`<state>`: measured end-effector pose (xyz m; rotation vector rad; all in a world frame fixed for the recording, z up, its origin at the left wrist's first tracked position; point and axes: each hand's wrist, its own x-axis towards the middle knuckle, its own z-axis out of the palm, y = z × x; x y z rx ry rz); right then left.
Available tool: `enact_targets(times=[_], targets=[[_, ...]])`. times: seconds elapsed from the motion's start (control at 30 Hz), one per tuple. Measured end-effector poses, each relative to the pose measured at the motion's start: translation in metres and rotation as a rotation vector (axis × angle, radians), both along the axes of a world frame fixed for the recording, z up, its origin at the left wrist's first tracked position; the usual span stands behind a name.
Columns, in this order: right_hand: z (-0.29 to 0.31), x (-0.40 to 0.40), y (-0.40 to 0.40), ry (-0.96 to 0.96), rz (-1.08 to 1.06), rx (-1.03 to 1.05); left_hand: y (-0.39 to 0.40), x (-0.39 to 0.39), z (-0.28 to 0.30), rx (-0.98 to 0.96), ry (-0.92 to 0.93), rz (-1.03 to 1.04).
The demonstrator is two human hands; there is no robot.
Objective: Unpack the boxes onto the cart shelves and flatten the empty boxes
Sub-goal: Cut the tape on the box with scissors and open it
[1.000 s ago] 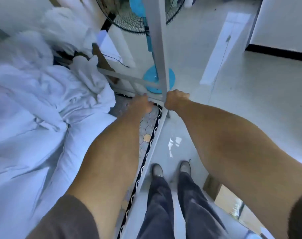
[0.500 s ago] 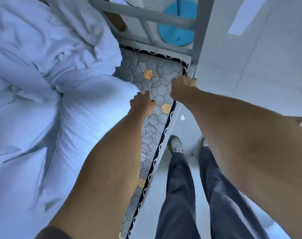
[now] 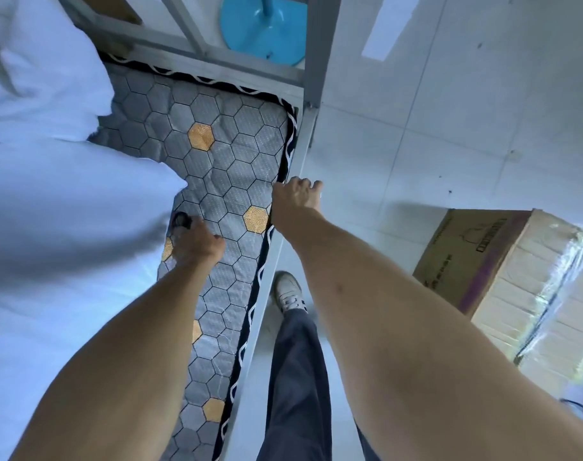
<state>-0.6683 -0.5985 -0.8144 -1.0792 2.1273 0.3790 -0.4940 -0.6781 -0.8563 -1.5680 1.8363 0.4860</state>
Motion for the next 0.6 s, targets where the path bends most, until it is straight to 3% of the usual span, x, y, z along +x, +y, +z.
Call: enact_targets(times=[0.23,0.6], targets=[[-0.026,0.004,-0.012,0.037,-0.046,-0.031,-0.015,0.002,-0.023,-0.068,0.025,0.16],[-0.052,-0.007,-0.002,0.076,-0.189,-0.001,-0.027,-0.024,-0.036,-0.15,-0.058,0.002]])
